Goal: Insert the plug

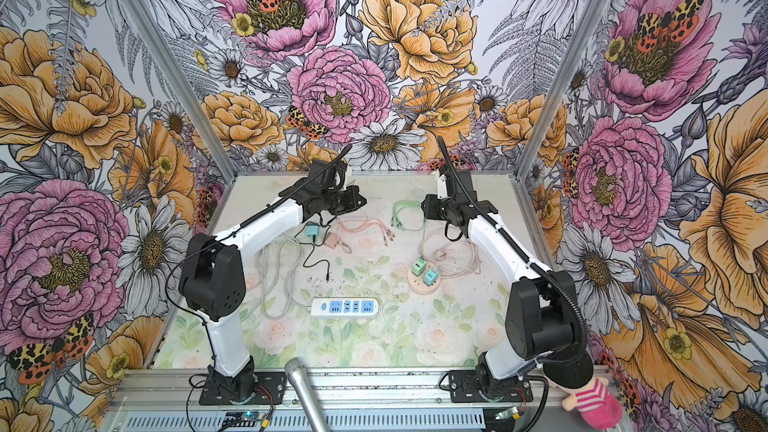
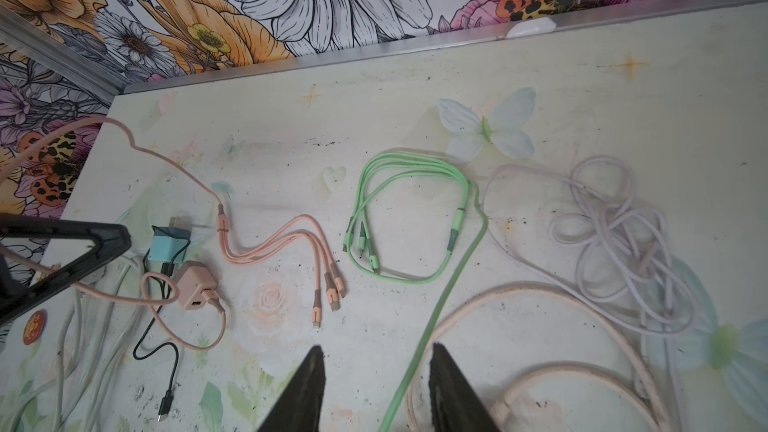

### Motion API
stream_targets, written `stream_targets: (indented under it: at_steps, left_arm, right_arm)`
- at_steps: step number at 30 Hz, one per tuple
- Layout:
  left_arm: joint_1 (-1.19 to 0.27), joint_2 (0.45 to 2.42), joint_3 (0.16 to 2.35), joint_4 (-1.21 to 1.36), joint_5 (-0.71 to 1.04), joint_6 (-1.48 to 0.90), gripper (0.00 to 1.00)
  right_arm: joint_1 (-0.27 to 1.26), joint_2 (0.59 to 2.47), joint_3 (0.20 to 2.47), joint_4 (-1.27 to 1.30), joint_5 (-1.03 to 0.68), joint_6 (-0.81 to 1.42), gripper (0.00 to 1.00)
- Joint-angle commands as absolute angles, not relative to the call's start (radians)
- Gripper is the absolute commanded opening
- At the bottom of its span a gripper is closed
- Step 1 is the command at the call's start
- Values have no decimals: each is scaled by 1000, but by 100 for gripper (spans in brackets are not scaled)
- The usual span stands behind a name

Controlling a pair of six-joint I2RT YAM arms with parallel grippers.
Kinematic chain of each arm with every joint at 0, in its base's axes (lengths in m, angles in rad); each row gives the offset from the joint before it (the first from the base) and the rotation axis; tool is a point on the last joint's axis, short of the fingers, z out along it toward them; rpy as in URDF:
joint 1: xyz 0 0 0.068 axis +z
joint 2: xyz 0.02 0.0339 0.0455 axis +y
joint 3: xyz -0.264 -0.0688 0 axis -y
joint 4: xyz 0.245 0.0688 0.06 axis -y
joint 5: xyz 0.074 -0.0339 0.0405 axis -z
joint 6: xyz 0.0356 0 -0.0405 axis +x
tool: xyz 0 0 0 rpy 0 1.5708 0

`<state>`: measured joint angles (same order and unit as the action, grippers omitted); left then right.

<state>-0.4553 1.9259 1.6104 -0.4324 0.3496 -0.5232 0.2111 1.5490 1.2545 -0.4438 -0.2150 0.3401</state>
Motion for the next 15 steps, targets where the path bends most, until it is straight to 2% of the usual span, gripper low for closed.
stream_targets:
  at_steps: [1, 5, 6, 8, 10, 12, 15]
  left_arm:
    - [-458, 1978, 1675, -452, 393, -504, 0]
    - [-459, 2050, 1707, -480, 384, -502, 0]
    - [-458, 2065, 1709, -479, 383, -505, 3]
    - [-459, 2089, 1709, -484, 384, -498, 11]
    - [-457, 2100, 1719, -517, 354, -479, 32]
    - [-454, 2088, 1720, -561, 306, -449, 39]
    - [-442, 2048, 1708, -638, 225, -411, 43]
  right_arm:
    - [221, 1504, 1231, -389, -252, 343, 43]
    - [224, 1495, 1210, -377, -276, 363, 42]
    - [226, 1492, 1204, -372, -279, 368, 42]
    - [230, 1487, 1195, -366, -283, 374, 42]
    - [232, 1484, 1191, -363, -287, 379, 42]
    - [234, 1480, 1190, -361, -290, 380, 43]
    - [237, 1480, 1193, -359, -299, 383, 43]
